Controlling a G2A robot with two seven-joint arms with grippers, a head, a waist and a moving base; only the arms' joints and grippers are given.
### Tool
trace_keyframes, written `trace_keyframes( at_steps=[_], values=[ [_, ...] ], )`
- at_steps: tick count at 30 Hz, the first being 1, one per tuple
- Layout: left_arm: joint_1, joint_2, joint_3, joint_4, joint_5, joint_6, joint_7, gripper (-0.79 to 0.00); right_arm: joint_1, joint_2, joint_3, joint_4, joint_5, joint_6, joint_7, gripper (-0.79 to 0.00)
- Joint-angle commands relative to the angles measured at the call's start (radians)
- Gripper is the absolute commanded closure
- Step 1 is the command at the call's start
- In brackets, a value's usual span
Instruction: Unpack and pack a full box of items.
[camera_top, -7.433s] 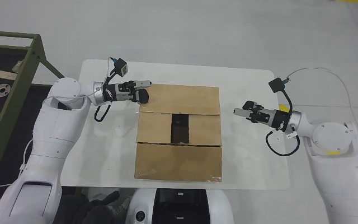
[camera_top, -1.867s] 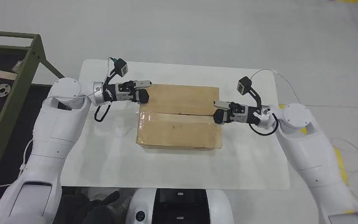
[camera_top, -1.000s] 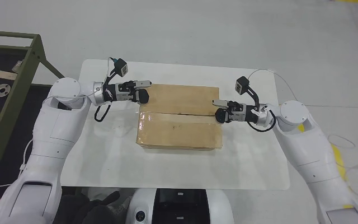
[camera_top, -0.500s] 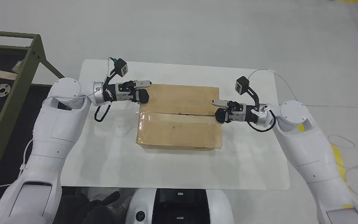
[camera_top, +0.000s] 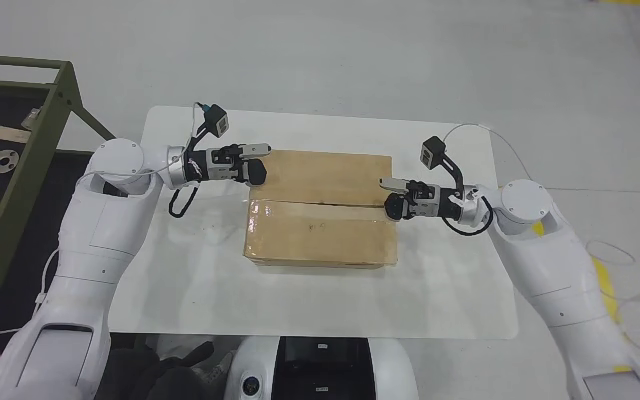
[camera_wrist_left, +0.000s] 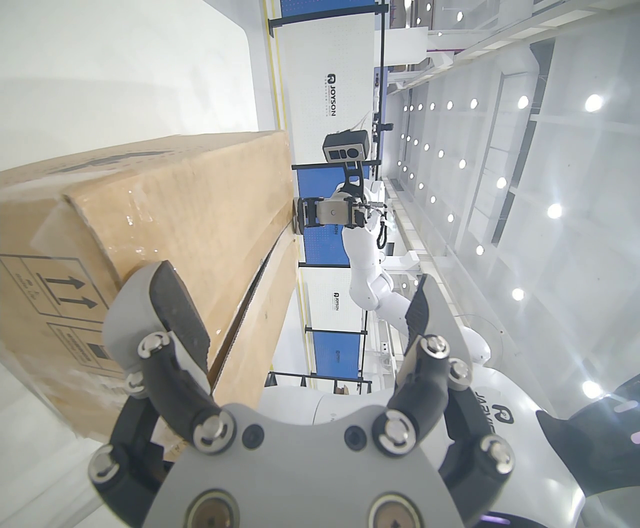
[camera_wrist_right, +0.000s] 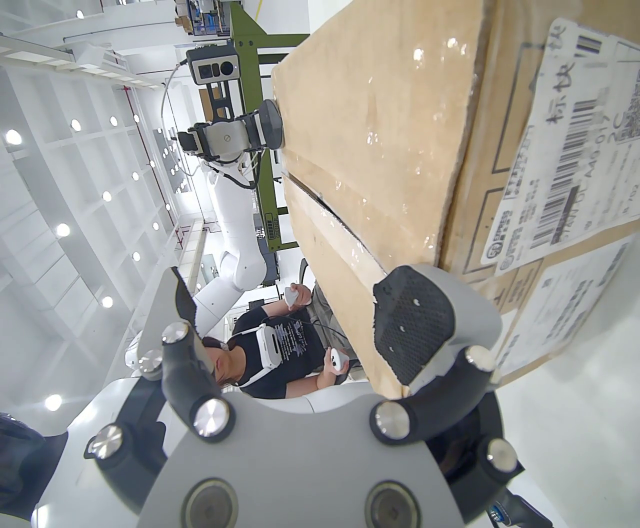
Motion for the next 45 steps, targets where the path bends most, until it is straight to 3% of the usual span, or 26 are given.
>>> trace_keyframes(
  at_steps=[1, 5, 12, 27, 38, 45],
  values=[
    [0.000, 0.000, 0.000, 0.000, 0.000, 0.000, 0.000, -0.785, 0.000, 0.000, 0.000, 0.000, 0.000, 0.000, 0.000, -0.785],
    [0.026, 0.003, -0.018, -0.046, -0.004, -0.001, 0.042, -0.785, 0.000, 0.000, 0.000, 0.000, 0.000, 0.000, 0.000, -0.785],
    [0.124, 0.023, -0.130, -0.157, -0.067, -0.001, 0.079, -0.785, 0.000, 0.000, 0.000, 0.000, 0.000, 0.000, 0.000, -0.785],
    [0.471, 0.046, -0.380, -0.395, -0.151, -0.001, 0.282, -0.785, 0.000, 0.000, 0.000, 0.000, 0.000, 0.000, 0.000, -0.785],
    [0.723, 0.034, -0.490, -0.476, -0.164, -0.146, 0.446, -0.785, 0.000, 0.000, 0.000, 0.000, 0.000, 0.000, 0.000, -0.785],
    [0.784, 0.033, -0.527, -0.492, -0.156, -0.148, 0.425, -0.785, 0.000, 0.000, 0.000, 0.000, 0.000, 0.000, 0.000, -0.785]
  ],
)
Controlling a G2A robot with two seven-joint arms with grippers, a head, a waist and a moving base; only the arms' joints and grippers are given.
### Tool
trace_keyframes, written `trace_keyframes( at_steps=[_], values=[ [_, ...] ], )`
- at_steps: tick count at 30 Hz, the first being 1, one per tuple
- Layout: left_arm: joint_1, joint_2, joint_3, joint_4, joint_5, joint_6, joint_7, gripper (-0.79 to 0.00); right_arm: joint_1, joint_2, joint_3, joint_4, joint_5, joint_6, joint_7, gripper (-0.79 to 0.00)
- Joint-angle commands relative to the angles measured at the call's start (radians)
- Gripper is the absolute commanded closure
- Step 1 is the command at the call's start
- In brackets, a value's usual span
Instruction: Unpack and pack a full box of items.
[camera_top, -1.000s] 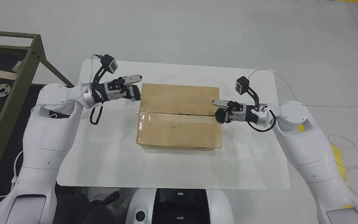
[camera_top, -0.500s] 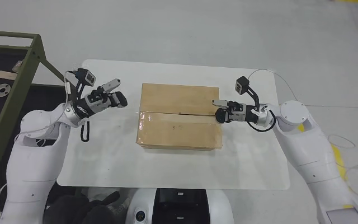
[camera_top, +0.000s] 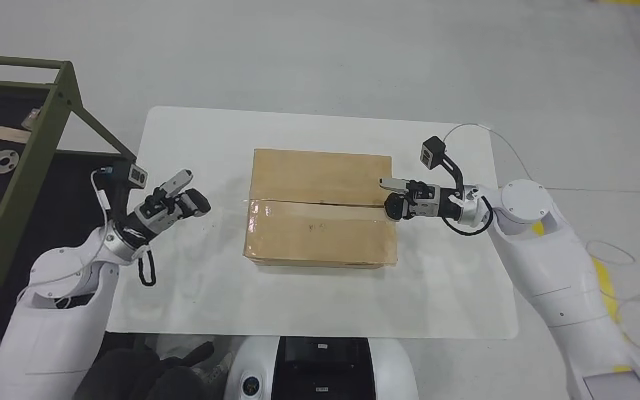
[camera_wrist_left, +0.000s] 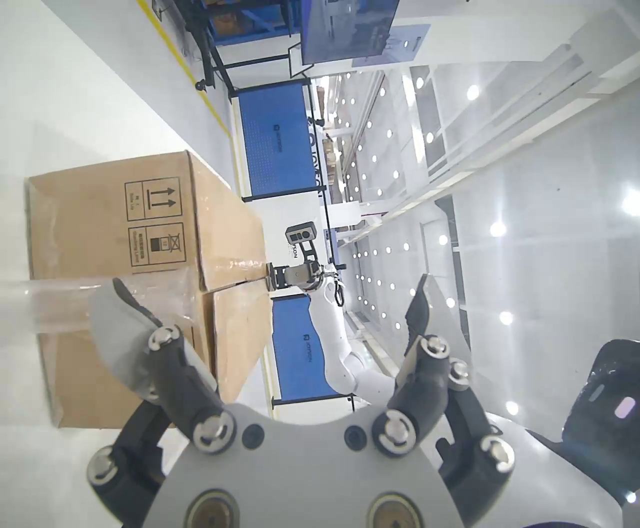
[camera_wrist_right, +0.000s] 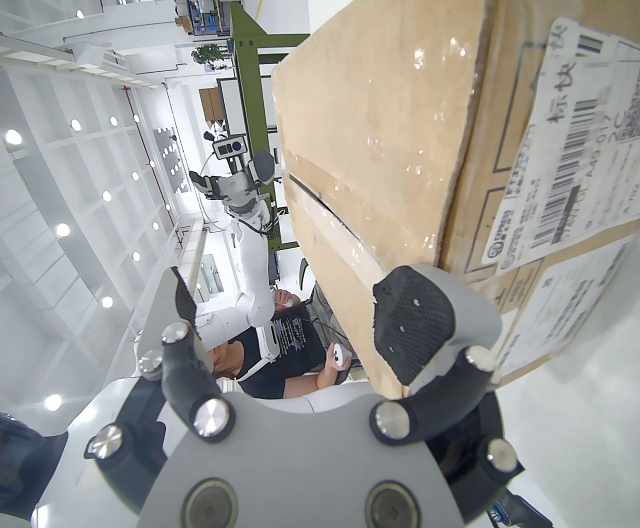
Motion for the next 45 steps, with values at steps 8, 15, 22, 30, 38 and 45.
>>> trace_keyframes(
  at_steps=[8, 15, 22, 30, 38, 45],
  values=[
    [0.001, 0.000, -0.001, -0.001, 0.002, 0.002, -0.003, -0.785, 0.000, 0.000, 0.000, 0.000, 0.000, 0.000, 0.000, -0.785],
    [0.001, 0.000, -0.001, 0.002, 0.000, 0.005, 0.006, -0.785, 0.000, 0.000, 0.000, 0.000, 0.000, 0.000, 0.000, -0.785],
    [0.098, -0.016, -0.005, -0.021, -0.012, -0.002, 0.143, -0.785, 0.000, 0.000, 0.000, 0.000, 0.000, 0.000, 0.000, -0.785],
    [0.229, -0.045, 0.006, 0.011, -0.138, -0.130, 0.259, -0.785, 0.000, 0.000, 0.000, 0.000, 0.000, 0.000, 0.000, -0.785],
    [0.217, -0.066, 0.060, 0.041, -0.110, -0.239, 0.375, -0.785, 0.000, 0.000, 0.000, 0.000, 0.000, 0.000, 0.000, -0.785],
    [0.217, -0.066, 0.060, 0.041, -0.110, -0.239, 0.375, -0.785, 0.000, 0.000, 0.000, 0.000, 0.000, 0.000, 0.000, -0.785]
  ],
)
